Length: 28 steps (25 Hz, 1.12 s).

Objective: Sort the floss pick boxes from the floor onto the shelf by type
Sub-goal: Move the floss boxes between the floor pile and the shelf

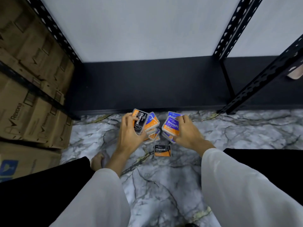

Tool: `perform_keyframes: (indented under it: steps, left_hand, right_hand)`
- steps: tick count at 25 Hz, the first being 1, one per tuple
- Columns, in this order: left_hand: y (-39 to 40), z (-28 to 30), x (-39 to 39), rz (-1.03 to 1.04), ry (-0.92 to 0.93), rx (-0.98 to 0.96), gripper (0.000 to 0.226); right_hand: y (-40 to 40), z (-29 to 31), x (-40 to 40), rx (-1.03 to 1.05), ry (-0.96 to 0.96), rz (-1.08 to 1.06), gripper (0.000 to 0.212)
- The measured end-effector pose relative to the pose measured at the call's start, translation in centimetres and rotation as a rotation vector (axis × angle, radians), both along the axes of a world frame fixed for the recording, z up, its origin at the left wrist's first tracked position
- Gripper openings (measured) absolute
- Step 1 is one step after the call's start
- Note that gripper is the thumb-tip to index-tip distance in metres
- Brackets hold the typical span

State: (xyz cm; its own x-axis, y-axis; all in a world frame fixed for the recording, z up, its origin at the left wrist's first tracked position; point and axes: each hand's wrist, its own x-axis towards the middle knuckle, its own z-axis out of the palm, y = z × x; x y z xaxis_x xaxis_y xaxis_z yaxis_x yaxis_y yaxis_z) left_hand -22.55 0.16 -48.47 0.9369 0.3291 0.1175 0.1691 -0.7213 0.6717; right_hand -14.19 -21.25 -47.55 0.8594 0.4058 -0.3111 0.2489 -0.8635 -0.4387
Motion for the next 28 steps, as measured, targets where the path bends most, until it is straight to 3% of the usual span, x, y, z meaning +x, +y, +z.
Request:
perform_keyframes:
  steps: [5,16,28]
  left_hand:
    - [3.4,-2.5,-3.2,0.2,0.103,-0.015,0.057]
    - [4.6,-13.0,-3.1,0.17,0.233,-0.09,0.057]
    - [4.6,-12.3,-2.7,0.174,0.334,-0.106,0.058]
  right_hand:
    - [0.2,-2.8,-2.2,-0.027,0.071,0.061,0.075]
    - [1.5,-12.6,-2.5,-0.006,0.253,0.098,0.08]
    - [1.9,-12.9,-2.7,0.013,0.216,0.11,0.064]
